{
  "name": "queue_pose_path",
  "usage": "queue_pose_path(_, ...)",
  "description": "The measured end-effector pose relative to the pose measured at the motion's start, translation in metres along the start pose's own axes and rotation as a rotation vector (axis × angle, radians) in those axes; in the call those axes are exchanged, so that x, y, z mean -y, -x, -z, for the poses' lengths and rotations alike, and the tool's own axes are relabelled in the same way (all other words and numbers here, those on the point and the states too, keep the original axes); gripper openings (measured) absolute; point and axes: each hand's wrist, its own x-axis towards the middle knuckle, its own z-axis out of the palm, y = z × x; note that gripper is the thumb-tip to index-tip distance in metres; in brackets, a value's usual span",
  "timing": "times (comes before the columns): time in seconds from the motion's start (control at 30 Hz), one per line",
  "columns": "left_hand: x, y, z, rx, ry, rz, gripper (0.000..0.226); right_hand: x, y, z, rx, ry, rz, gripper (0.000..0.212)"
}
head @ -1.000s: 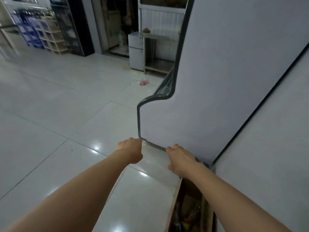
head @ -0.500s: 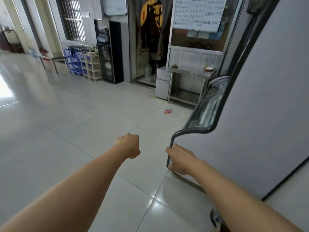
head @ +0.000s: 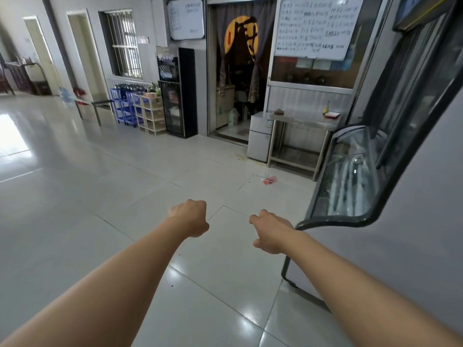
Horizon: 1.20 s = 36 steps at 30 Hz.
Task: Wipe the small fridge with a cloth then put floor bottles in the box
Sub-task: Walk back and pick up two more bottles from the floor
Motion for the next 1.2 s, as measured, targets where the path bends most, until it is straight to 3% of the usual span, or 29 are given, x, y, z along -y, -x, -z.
queue_pose_path(0.6, 0.093, -0.305, 0.014, 0.009, 0.04, 0.067, 0.035, -0.014, -0.326, 0.047, 0.04, -0.008, 0.025, 0.047)
queue_pose_path(0.93, 0.143, -0.509, 0.024, 0.051, 0.038, -0.062, 0.037, -0.028, -0.51, 0.082, 0.075, -0.046, -0.128, 0.048)
queue_pose_path(1.2, 0.132, -0.656, 0.042, 0.101, 0.04, -0.215, 0.039, -0.067, -0.617, 0.112, 0.088, -0.096, -0.262, 0.05)
